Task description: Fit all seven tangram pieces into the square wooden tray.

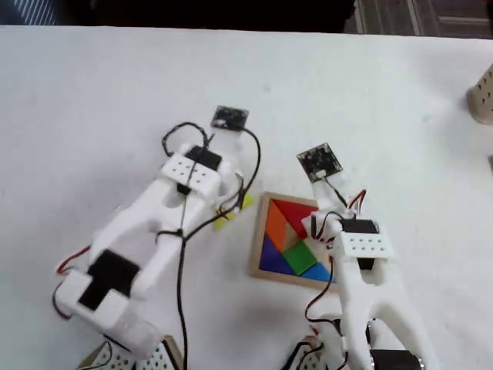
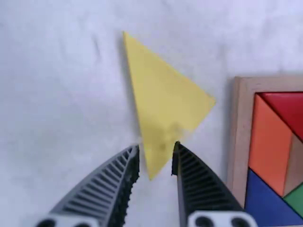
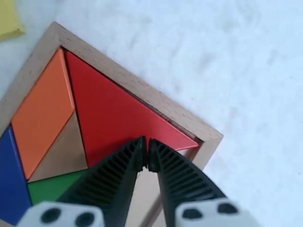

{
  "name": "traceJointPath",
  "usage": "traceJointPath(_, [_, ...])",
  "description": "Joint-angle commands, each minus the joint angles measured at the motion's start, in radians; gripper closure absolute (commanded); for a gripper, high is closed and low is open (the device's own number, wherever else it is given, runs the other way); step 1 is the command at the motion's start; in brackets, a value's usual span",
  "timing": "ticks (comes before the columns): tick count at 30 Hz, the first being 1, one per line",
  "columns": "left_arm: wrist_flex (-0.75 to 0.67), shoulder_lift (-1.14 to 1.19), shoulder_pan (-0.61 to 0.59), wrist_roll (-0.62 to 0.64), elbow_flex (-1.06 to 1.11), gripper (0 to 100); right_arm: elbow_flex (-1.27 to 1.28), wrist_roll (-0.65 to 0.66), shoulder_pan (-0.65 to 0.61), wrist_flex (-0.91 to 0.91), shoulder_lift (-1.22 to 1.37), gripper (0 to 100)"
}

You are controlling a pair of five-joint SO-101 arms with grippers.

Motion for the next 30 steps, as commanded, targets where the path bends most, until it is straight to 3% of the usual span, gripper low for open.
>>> traceJointPath(1, [-0.021, 0.058, -0.031, 0.011, -0.057, 87, -0.008, 0.011, 0.01, -0.005, -0.033, 97.8])
traceJointPath(4, [0.026, 0.062, -0.061, 0.009, -0.137, 86, -0.008, 0.011, 0.01, -0.005, -0.033, 97.8])
traceJointPath(9, [0.112, 0.024, -0.076, 0.017, -0.207, 67, -0.008, 0.011, 0.01, -0.005, -0.033, 97.8])
traceJointPath(12, [0.104, 0.031, -0.071, 0.017, -0.183, 62, -0.008, 0.011, 0.008, -0.005, -0.033, 97.8])
traceJointPath(18, [0.04, 0.114, -0.07, -0.002, -0.196, 70, -0.008, 0.011, 0.008, -0.005, -0.033, 97.8])
traceJointPath(21, [0.035, 0.168, -0.061, -0.08, -0.241, 73, -0.008, 0.011, 0.008, -0.005, -0.033, 97.8])
traceJointPath(30, [0.075, 0.337, -0.054, -0.101, -0.425, 73, -0.008, 0.011, 0.007, -0.005, -0.033, 97.8])
